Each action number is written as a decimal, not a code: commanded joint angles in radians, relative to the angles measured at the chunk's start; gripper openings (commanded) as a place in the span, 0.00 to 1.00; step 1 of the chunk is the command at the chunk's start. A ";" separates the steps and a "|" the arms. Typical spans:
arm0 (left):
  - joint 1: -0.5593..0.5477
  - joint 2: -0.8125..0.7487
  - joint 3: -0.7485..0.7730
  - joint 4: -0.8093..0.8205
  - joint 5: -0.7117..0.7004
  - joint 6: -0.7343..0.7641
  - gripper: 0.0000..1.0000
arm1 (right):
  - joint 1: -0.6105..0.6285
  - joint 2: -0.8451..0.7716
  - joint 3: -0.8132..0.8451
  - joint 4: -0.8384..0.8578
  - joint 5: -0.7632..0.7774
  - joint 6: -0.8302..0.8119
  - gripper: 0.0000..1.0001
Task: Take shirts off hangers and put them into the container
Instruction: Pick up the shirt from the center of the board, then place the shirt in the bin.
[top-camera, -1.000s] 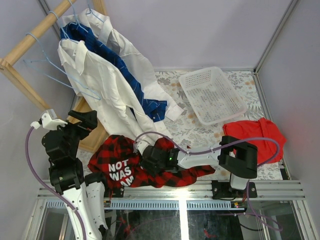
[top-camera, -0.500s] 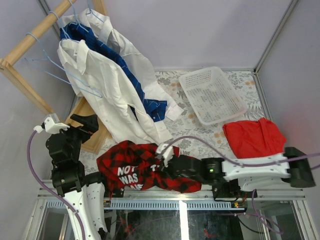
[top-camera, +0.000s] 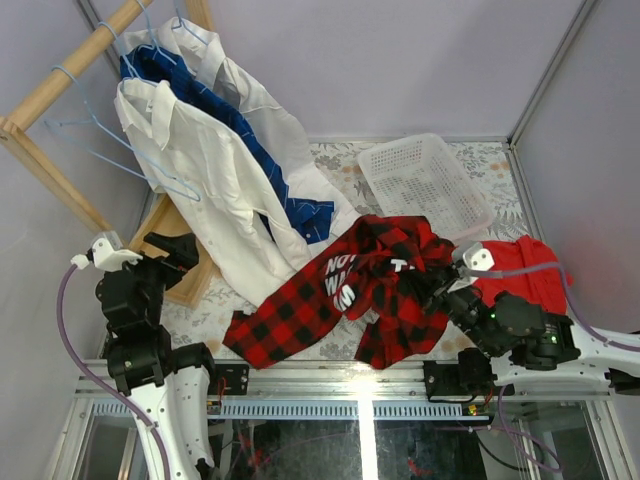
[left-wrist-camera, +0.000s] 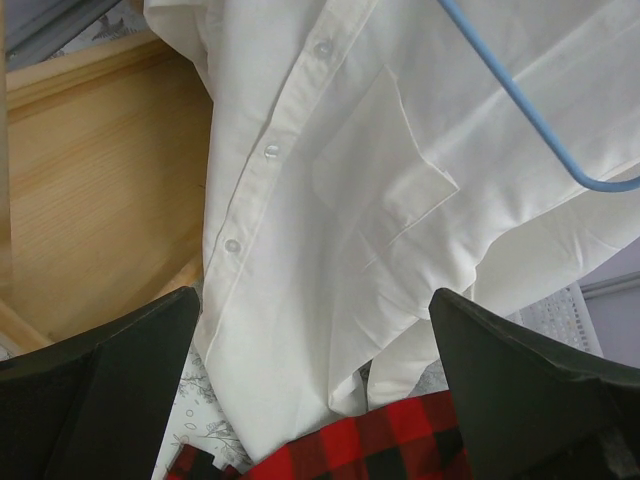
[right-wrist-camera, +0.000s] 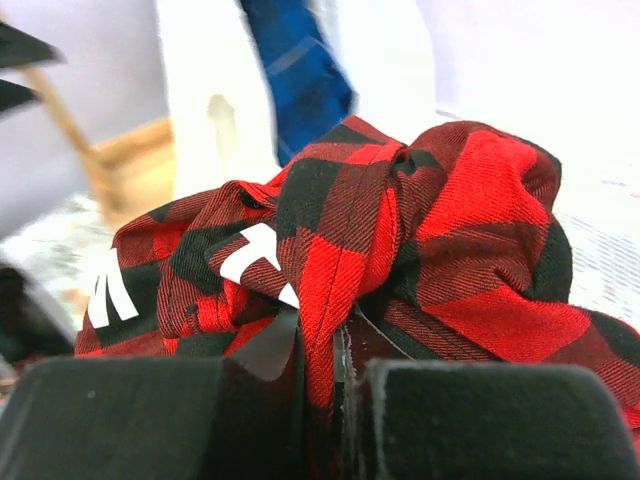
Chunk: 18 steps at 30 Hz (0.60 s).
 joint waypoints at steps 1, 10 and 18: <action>-0.010 -0.008 -0.016 0.036 0.006 0.031 1.00 | 0.000 0.053 0.000 -0.163 0.343 0.035 0.00; -0.019 -0.014 -0.052 0.047 0.006 0.045 1.00 | -0.027 0.208 0.050 0.295 0.535 -0.471 0.00; -0.027 -0.030 -0.122 0.075 0.031 0.027 1.00 | -0.648 0.540 0.417 0.091 0.062 -0.344 0.00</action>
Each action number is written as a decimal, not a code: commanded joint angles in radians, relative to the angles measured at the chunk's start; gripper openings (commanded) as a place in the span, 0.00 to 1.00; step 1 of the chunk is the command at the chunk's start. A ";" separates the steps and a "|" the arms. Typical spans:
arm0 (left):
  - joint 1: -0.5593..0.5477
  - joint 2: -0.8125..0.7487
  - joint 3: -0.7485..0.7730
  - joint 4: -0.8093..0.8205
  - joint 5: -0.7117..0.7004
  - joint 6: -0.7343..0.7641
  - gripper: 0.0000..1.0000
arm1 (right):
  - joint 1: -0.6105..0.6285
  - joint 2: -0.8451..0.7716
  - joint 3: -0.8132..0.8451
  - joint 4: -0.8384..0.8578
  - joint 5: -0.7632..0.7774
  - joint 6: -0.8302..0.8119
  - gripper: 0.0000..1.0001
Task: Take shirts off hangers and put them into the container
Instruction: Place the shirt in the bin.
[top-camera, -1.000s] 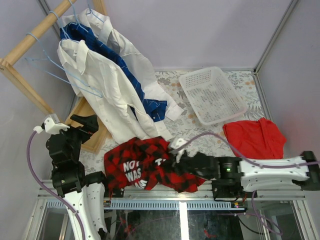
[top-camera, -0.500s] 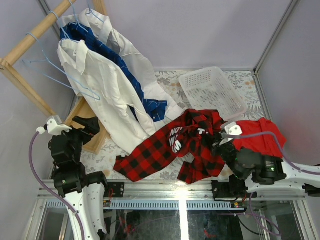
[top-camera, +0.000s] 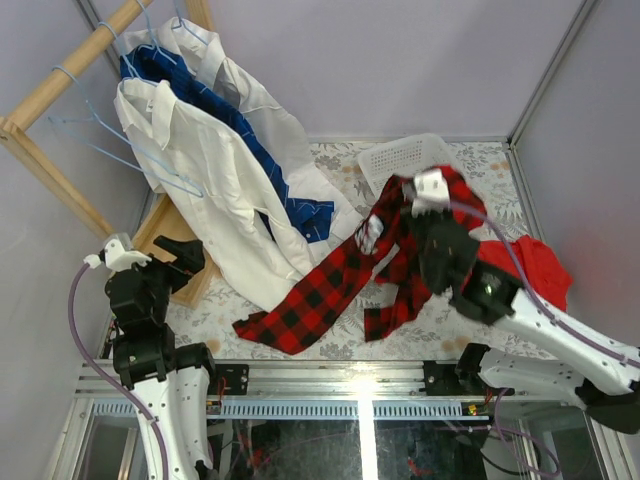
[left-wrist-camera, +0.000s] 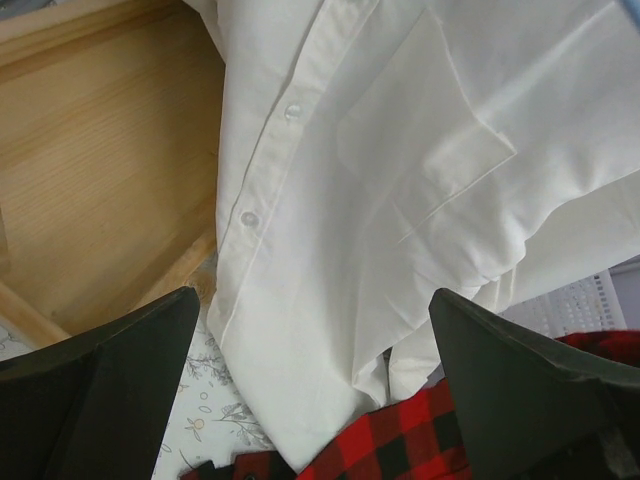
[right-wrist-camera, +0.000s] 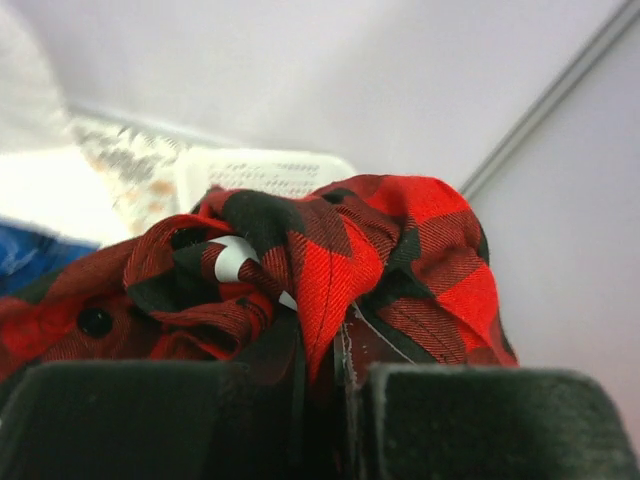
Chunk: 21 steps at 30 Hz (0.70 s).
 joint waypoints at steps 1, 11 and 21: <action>-0.008 -0.019 -0.041 0.071 0.032 0.009 1.00 | -0.285 0.187 0.301 -0.018 -0.239 0.015 0.00; -0.009 -0.023 -0.046 0.079 0.037 0.009 1.00 | -0.520 0.578 0.734 0.195 -0.305 -0.247 0.00; -0.011 -0.029 -0.056 0.093 0.053 0.004 1.00 | -0.745 0.861 0.375 0.337 -0.475 -0.038 0.00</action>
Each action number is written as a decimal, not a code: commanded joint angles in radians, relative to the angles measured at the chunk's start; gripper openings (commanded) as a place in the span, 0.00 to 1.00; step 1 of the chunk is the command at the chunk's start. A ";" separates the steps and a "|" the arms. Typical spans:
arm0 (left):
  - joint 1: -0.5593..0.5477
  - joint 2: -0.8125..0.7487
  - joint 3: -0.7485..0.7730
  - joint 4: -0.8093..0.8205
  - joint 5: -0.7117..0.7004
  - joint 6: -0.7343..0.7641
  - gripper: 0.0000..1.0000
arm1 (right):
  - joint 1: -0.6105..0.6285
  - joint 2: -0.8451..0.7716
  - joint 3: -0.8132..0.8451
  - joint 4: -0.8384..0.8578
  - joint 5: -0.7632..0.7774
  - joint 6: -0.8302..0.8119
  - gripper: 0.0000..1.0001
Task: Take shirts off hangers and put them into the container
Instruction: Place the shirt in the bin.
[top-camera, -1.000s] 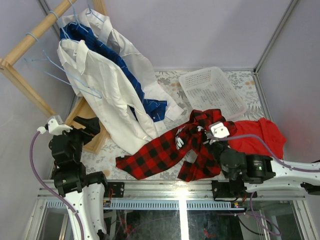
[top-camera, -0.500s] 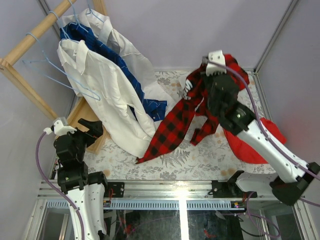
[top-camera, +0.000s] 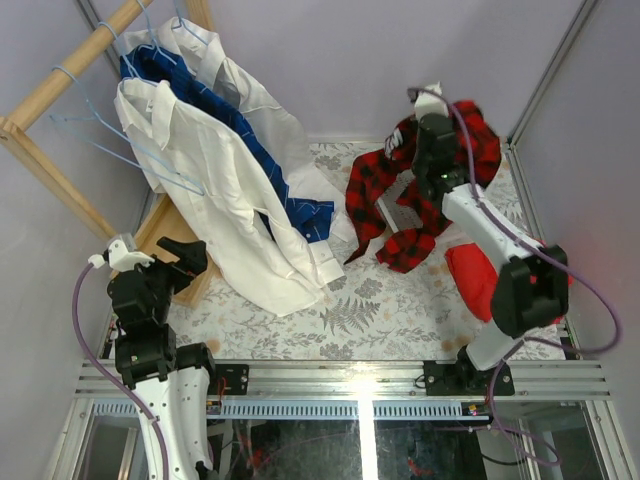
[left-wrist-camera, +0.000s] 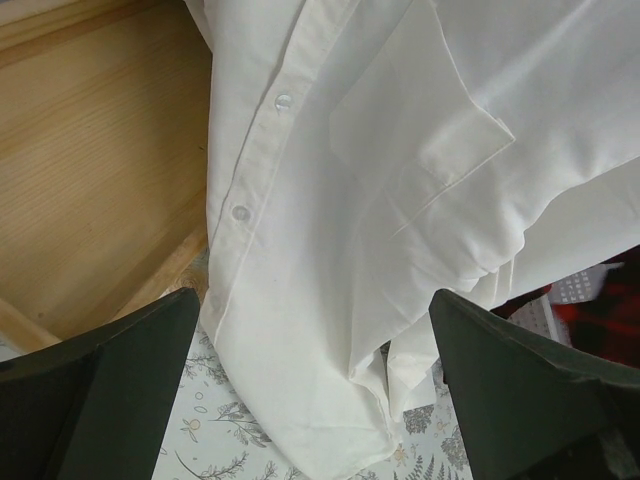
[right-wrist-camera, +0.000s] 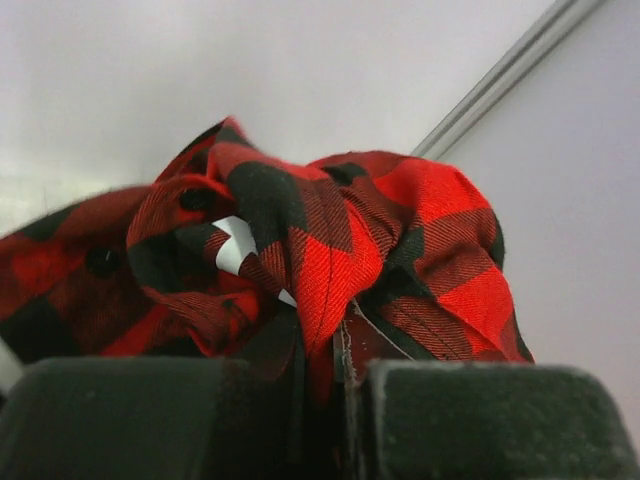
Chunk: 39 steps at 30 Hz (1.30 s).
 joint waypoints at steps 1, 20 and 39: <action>-0.005 -0.014 -0.015 0.074 0.025 0.003 1.00 | -0.019 0.139 -0.192 0.068 -0.136 0.143 0.00; -0.006 -0.023 -0.023 0.081 0.034 -0.001 1.00 | -0.020 -0.070 -0.095 -0.529 -0.354 0.417 1.00; -0.004 -0.021 -0.030 0.091 0.037 -0.003 1.00 | -0.020 -0.522 -0.779 -0.410 -0.667 0.902 0.95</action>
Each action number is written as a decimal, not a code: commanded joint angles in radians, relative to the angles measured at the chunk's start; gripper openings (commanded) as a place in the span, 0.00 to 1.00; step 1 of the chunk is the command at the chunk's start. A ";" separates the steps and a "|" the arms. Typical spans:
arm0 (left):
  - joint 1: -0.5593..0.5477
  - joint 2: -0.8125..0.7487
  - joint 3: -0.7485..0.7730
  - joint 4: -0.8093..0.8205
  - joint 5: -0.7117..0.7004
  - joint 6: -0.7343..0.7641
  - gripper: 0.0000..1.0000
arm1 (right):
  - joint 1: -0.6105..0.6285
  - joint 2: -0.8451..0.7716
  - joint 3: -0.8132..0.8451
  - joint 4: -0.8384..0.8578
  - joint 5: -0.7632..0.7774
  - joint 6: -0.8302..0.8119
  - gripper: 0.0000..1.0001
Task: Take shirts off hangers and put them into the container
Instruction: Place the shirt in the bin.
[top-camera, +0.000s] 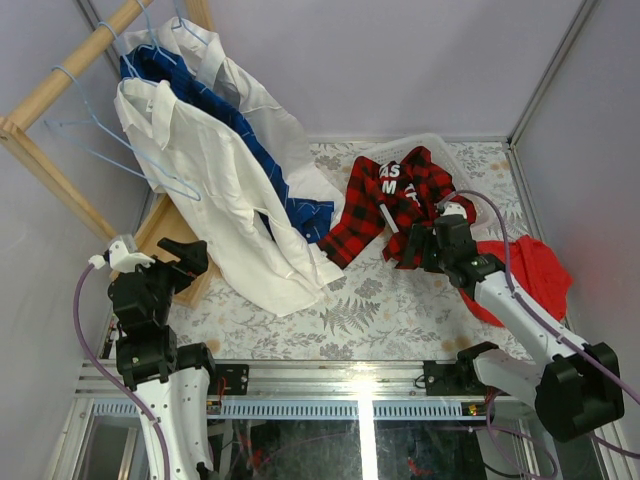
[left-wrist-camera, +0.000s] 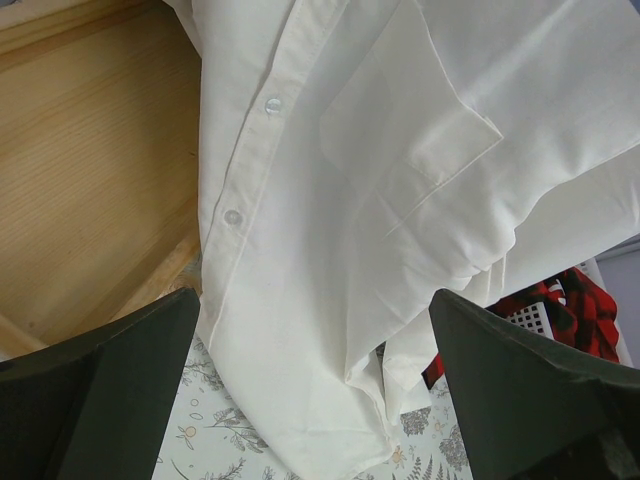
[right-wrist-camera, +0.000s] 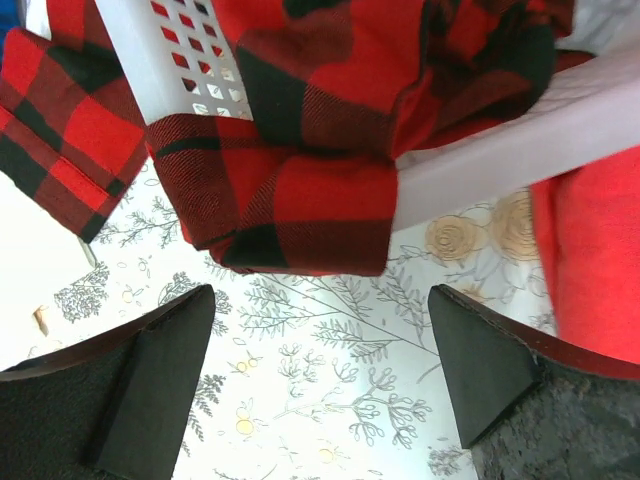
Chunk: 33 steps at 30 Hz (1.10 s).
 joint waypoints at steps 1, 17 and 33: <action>-0.003 0.000 -0.013 0.065 0.023 -0.002 1.00 | 0.004 0.047 -0.008 0.127 -0.114 0.065 0.93; -0.003 -0.004 -0.014 0.067 0.018 -0.001 1.00 | 0.004 -0.097 0.016 0.133 -0.175 0.036 0.26; -0.002 0.004 -0.017 0.069 0.027 -0.002 1.00 | 0.004 0.467 0.315 0.152 0.173 -0.169 0.10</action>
